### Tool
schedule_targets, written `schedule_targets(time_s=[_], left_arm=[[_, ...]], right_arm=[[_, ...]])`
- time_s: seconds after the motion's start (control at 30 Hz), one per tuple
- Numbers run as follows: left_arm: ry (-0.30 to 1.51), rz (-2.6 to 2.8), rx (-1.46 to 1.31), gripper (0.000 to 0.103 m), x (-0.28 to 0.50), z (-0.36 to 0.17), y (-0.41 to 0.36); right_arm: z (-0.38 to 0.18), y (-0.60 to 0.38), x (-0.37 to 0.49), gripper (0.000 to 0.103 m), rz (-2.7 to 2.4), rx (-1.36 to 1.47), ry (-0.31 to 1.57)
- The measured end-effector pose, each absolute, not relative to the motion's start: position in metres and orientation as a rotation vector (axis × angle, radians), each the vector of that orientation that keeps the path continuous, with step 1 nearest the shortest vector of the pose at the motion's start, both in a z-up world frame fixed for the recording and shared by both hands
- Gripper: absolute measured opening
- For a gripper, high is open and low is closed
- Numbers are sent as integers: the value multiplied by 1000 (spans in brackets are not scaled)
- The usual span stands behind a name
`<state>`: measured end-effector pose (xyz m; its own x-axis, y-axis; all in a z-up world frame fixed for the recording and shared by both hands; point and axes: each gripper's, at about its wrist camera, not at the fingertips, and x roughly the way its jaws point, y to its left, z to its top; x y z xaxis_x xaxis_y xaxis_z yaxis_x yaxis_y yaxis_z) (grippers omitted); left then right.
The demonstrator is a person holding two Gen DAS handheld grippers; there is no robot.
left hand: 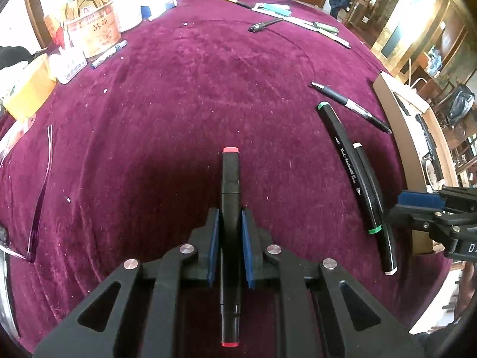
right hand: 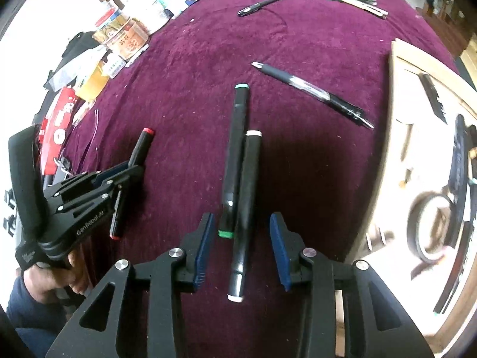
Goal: Organize rigid objects
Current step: 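Grasp a red-capped marker with the left gripper while the right grasps a black marker, then lift the held markers with both grippers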
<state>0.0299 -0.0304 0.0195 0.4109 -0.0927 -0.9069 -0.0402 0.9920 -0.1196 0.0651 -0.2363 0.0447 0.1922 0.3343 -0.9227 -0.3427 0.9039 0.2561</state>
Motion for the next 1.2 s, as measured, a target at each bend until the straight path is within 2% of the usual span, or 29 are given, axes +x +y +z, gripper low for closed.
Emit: schedule_targets(time_s=[0.4, 0.43, 0.6, 1.2], left_arm=[[1143, -44, -110, 12, 30, 19, -32], [1143, -45, -112, 12, 30, 19, -32], [1140, -48, -119, 13, 29, 19, -31], [1141, -49, -110, 13, 30, 19, -31]], right_arm=[[30, -220, 62, 32, 462, -55, 1277], [30, -215, 61, 26, 462, -77, 1273], [36, -214, 61, 18, 464, -81, 1261], [30, -226, 71, 18, 416, -23, 1299]])
